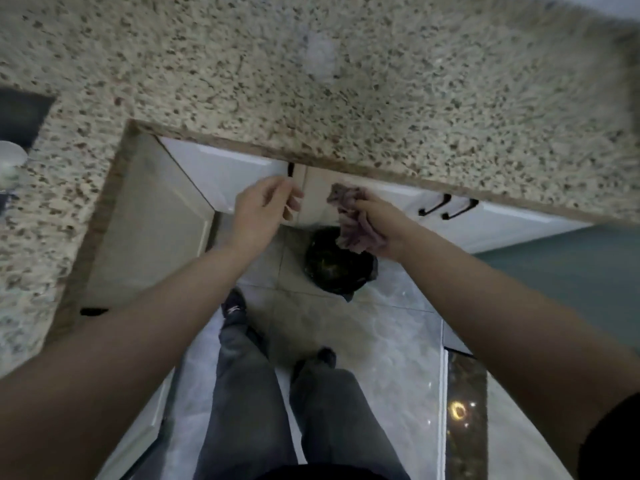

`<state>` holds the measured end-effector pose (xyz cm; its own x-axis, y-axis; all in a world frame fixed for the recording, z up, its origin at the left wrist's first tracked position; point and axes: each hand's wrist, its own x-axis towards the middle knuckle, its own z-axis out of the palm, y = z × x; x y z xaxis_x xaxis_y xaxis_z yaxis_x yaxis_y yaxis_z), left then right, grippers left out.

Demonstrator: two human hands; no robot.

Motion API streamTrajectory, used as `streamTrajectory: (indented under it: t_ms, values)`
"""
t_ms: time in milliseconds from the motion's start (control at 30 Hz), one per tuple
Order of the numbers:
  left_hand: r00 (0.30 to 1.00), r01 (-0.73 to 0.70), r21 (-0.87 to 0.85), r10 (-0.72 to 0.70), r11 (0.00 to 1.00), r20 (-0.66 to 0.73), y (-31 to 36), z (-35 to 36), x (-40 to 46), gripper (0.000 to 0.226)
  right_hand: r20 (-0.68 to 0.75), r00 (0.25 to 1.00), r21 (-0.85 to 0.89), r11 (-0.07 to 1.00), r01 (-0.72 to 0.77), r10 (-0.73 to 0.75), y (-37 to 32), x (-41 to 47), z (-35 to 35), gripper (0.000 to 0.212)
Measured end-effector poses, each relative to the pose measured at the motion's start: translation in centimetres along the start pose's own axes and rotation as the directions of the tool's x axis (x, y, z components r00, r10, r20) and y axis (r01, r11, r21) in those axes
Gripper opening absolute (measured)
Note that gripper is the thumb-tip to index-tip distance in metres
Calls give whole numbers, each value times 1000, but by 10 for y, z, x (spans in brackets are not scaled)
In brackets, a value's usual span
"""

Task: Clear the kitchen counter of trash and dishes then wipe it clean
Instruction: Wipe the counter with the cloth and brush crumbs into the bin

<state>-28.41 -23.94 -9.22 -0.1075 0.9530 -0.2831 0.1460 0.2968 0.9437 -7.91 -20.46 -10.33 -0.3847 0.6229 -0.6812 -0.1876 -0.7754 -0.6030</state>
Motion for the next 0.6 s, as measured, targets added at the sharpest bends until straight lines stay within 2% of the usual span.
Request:
streamTrajectory:
  t_ms: [67, 133, 200, 267, 333, 400, 467, 533, 600]
  values:
    - [966, 207, 44, -211, 977, 147, -16, 40, -5, 30, 14, 1000, 127, 992, -11, 9, 21, 1, -32, 14]
    - [862, 464, 3, -452, 886, 232, -32, 73, -7, 30, -48, 998, 186, 982, -37, 46, 40, 1, -52, 17]
    - [742, 659, -160, -600, 735, 298, -48, 103, -4, 39, -79, 993, 218, 974, -66, 85, 55, 1, -70, 23]
    - [678, 734, -277, -640, 620, 362, -66, 122, -4, 44, -106, 985, 262, 959, -106, 138, 64, -1, -78, 35]
    - [628, 778, -321, -656, 539, 420, -91, 144, 5, 47, -126, 981, 343, 935, -94, 145, 78, 8, -94, 40]
    - [596, 803, -331, -639, 496, 486, -125, 162, 24, 53, -155, 980, 470, 882, -35, 121, 96, 31, -117, 49]
    - [575, 816, -296, -635, 497, 516, -165, 180, 45, 56, -166, 980, 563, 826, 5, 107, 118, 58, -141, 64]
    - [558, 824, -250, -655, 508, 509, -193, 192, 61, 40, -153, 982, 574, 819, 1, 107, 132, 77, -156, 71]
    - [521, 848, -229, -671, 478, 527, -223, 205, 76, 24, -177, 977, 559, 829, 1, 119, 149, 100, -174, 54]
